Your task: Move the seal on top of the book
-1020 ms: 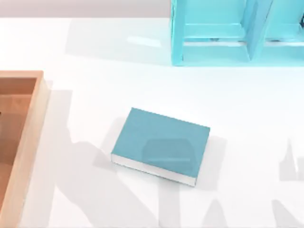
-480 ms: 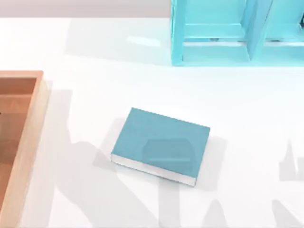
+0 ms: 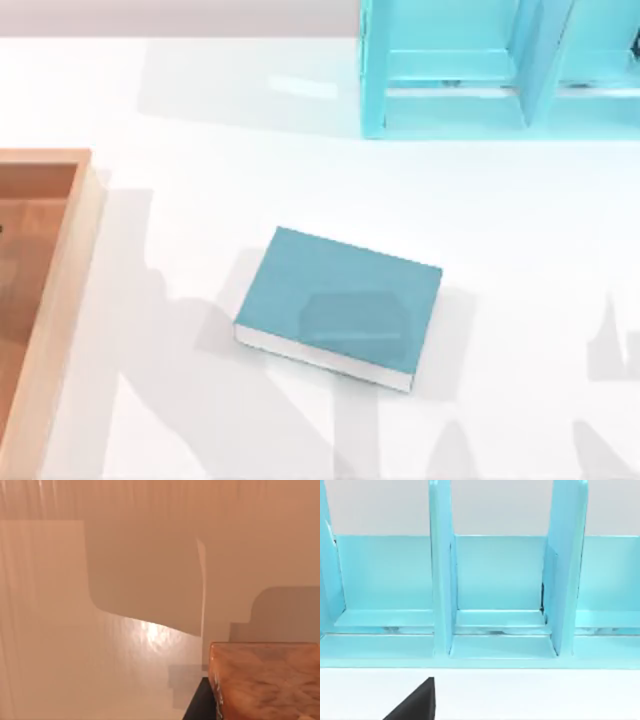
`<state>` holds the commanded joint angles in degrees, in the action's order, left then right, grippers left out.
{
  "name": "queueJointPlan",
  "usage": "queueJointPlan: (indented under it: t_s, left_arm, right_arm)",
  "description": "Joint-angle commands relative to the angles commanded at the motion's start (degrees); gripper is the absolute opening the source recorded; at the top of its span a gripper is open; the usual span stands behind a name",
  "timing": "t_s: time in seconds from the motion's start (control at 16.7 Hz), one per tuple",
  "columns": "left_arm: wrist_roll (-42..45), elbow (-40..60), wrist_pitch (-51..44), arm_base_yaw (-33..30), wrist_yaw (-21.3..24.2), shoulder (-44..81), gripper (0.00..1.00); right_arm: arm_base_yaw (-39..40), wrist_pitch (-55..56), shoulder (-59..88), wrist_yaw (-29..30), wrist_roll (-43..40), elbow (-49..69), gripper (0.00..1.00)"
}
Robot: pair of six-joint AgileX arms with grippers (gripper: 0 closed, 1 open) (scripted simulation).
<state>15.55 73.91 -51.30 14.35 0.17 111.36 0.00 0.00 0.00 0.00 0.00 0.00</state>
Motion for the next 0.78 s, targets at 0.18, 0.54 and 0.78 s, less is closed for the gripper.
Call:
queueJointPlan:
  t_s: [0.18, 0.54, 0.78]
  left_arm:
    - [-4.37, 4.46, -5.53, -3.87, 0.03, -3.15, 0.0]
    - [-16.76, 15.77, -21.03, -16.8, 0.22, -7.11, 0.0]
    - [-22.85, 21.18, -28.87, -23.19, -0.04, -7.28, 0.0]
  right_arm:
    - [0.0, 0.0, 0.0, 0.0, 0.0, 0.0, 1.0]
    - [0.0, 0.0, 0.0, 0.0, 0.0, 0.0, 1.0]
    - [0.0, 0.0, 0.0, 0.0, 0.0, 0.0, 1.0]
